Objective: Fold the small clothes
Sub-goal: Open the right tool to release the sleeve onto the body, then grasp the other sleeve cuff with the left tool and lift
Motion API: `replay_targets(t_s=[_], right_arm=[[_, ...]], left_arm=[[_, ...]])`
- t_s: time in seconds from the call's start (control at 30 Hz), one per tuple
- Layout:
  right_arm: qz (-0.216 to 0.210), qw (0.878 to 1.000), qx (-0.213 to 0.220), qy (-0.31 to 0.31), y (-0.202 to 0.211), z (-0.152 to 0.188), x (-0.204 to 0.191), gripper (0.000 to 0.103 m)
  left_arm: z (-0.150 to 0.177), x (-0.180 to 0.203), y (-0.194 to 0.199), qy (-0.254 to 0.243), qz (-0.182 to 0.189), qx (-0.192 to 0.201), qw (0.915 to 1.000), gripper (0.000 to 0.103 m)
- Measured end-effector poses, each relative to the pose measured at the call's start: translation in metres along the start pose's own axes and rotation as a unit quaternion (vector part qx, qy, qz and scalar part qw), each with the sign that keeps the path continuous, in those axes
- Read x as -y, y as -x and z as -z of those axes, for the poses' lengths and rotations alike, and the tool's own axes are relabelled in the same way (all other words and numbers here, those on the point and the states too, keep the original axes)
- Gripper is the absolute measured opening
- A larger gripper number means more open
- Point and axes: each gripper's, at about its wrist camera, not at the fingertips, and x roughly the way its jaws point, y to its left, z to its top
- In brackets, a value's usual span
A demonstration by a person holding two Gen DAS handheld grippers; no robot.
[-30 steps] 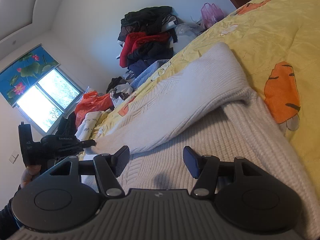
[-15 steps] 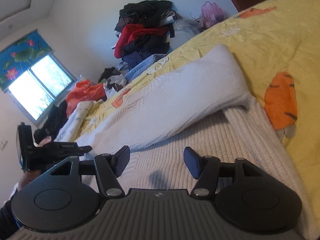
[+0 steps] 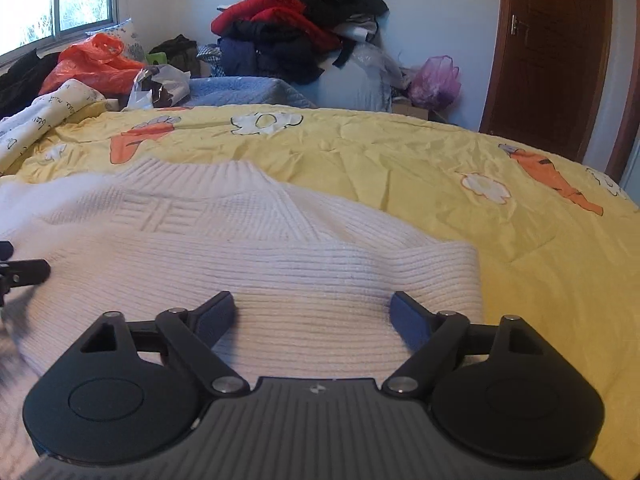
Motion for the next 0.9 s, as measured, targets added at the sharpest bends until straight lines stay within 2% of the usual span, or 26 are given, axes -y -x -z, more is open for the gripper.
replay_targets(t_s=[0.1,0.17,0.33,0.47,0.57,0.63,0.7,0.8,0.83,0.9], right_arm=[[-0.02,0.999,0.007,-0.032,0.002,0.007,0.009,0.094],[-0.016,1.0,-0.002,-0.017,-0.002,0.005,0.004,0.099],[-0.015,1.0,-0.003,-0.016,-0.004,0.003,0.003,0.1],[-0.015,1.0,0.001,-0.018,-0.002,0.003,0.003,0.1],[-0.013,1.0,0.002,-0.018,-0.002,0.002,0.003,0.1],[-0.012,1.0,0.003,-0.017,-0.002,0.003,0.002,0.1],[-0.012,1.0,0.004,-0.018,-0.002,0.003,0.002,0.1],[-0.012,1.0,0.004,-0.019,-0.002,0.002,0.002,0.1],[-0.012,1.0,0.004,-0.019,-0.002,0.002,0.002,0.1],[-0.012,1.0,0.004,-0.019,-0.002,0.002,0.002,0.1]], left_arm=[[-0.001,-0.005,-0.003,0.007,0.012,-0.005,0.9999,0.093],[-0.001,-0.001,-0.005,0.003,0.003,-0.004,1.0,0.095],[0.001,-0.017,0.019,0.029,0.011,0.022,0.9993,0.095],[0.001,-0.08,0.069,0.06,0.001,0.089,0.9942,0.095],[-0.009,-0.156,0.09,0.093,-0.066,0.113,0.9871,0.095],[-0.012,-0.216,0.1,0.143,-0.125,0.124,0.9739,0.095],[-0.008,-0.276,0.112,0.223,-0.172,0.134,0.9502,0.095],[0.008,-0.349,0.13,0.338,-0.178,0.152,0.9115,0.095],[0.012,-0.365,0.133,0.36,-0.177,0.156,0.9025,0.095],[0.017,-0.39,0.133,0.389,-0.167,0.156,0.8924,0.095]])
